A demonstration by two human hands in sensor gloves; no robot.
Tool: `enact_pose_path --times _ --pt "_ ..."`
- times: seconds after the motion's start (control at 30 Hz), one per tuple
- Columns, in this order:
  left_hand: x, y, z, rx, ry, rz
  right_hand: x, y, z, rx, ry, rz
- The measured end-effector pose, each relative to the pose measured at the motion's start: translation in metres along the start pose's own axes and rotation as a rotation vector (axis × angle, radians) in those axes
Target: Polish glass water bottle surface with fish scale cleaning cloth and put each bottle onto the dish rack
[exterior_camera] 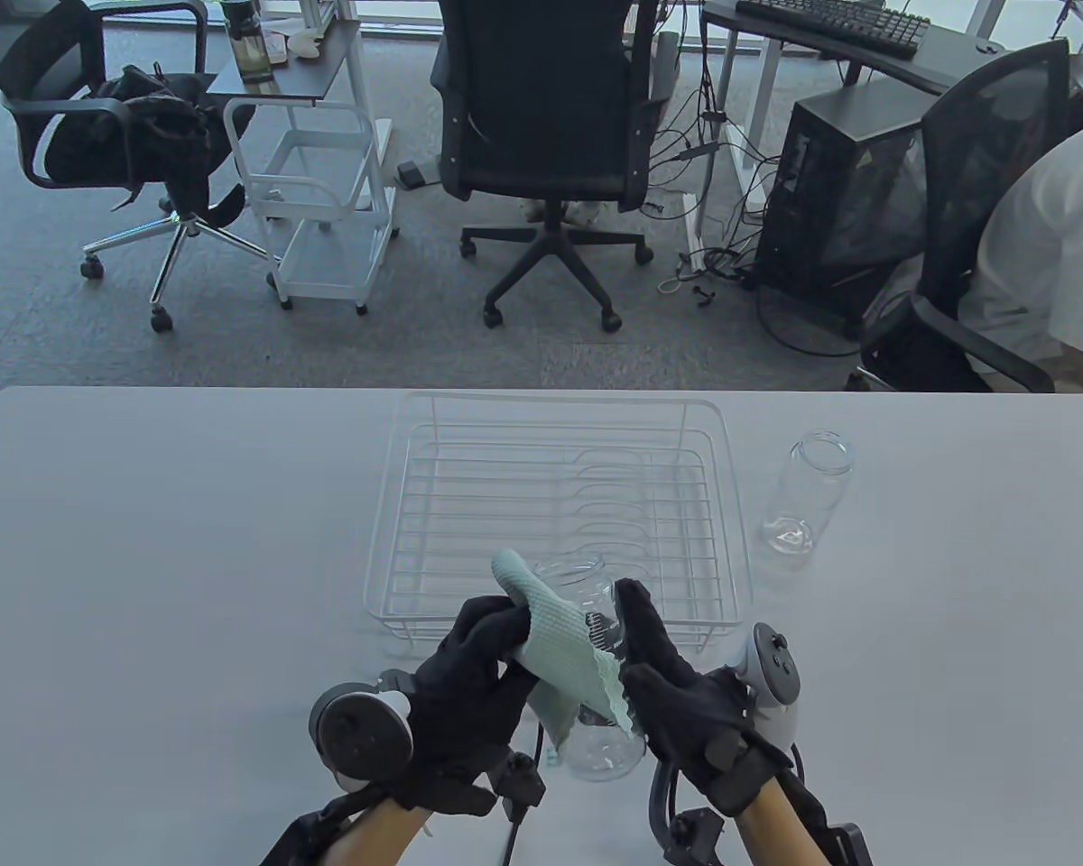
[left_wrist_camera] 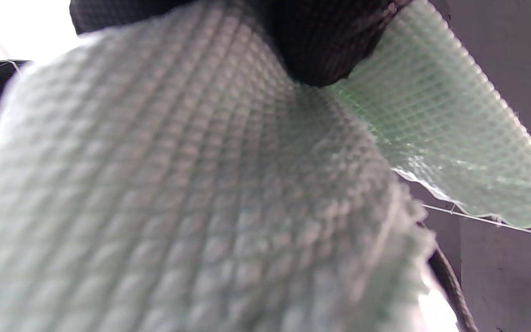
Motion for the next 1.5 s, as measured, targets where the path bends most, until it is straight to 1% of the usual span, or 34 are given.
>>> enact_pose_path --times 0.07,0.23,0.33,0.47,0.53,0.6,0.63,0.7,0.77,0.8,0.83,0.9,0.97,1.07,1.2,1.33,1.37,1.5 --pt "-0.001 0.001 0.0 0.004 0.0 0.001 0.0 0.001 0.0 0.015 0.005 0.0" --pt "-0.003 -0.004 -0.005 0.011 0.017 -0.021 -0.002 -0.008 -0.007 -0.042 0.077 -0.064" --pt "-0.006 -0.008 -0.014 0.035 0.057 -0.052 -0.003 -0.015 -0.011 -0.105 0.164 -0.12" --pt "-0.015 -0.014 -0.035 0.083 0.141 -0.104 -0.011 -0.025 -0.021 -0.171 0.3 -0.175" --pt "-0.02 -0.017 -0.045 0.107 0.182 -0.13 -0.016 -0.031 -0.027 -0.222 0.368 -0.191" --pt "-0.023 -0.021 -0.052 0.124 0.206 -0.15 -0.019 -0.035 -0.029 -0.257 0.403 -0.189" --pt "-0.023 -0.022 -0.053 0.134 0.205 -0.157 -0.019 -0.037 -0.029 -0.279 0.402 -0.18" --pt "-0.023 -0.023 -0.053 0.125 0.197 -0.156 -0.017 -0.038 -0.026 -0.3 0.353 -0.164" --pt "-0.022 -0.023 -0.049 0.116 0.181 -0.151 -0.015 -0.035 -0.024 -0.269 0.324 -0.16" --pt "-0.021 -0.021 -0.046 0.11 0.162 -0.14 -0.013 -0.032 -0.022 -0.217 0.291 -0.146" --pt "-0.019 -0.018 -0.041 0.092 0.142 -0.116 -0.011 -0.027 -0.018 -0.137 0.233 -0.113" --pt "-0.015 -0.012 -0.033 0.059 0.11 -0.071 -0.008 -0.019 -0.015 -0.064 0.159 -0.075" --pt "-0.011 -0.007 -0.025 0.047 0.079 -0.037 -0.007 -0.013 -0.012 -0.064 0.135 -0.029" --pt "-0.004 0.001 -0.01 0.039 0.029 -0.001 -0.003 -0.004 -0.006 -0.084 0.059 0.037" --pt "0.0 0.011 0.002 0.002 -0.017 0.06 0.0 0.005 0.002 -0.082 -0.028 0.095" --pt "-0.002 0.013 0.003 0.007 -0.01 0.059 0.001 0.011 0.002 -0.117 -0.032 0.108" --pt "-0.002 0.013 0.003 0.011 -0.01 0.052 0.0 0.009 0.001 -0.113 -0.012 0.093" --pt "-0.002 0.012 0.002 -0.001 -0.005 0.046 -0.002 -0.001 -0.007 -0.202 0.086 0.025"
Point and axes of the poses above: the tracker on the back of each hand, its own y axis roughly to the little-finger side, its own x axis roughly from the wrist to the fingertips, z = x × y, the point moved 4 cm from there along x, roughly from the wrist to the fingertips, and after that the axes turned 5 degrees about -y, right-handed, at the moved point
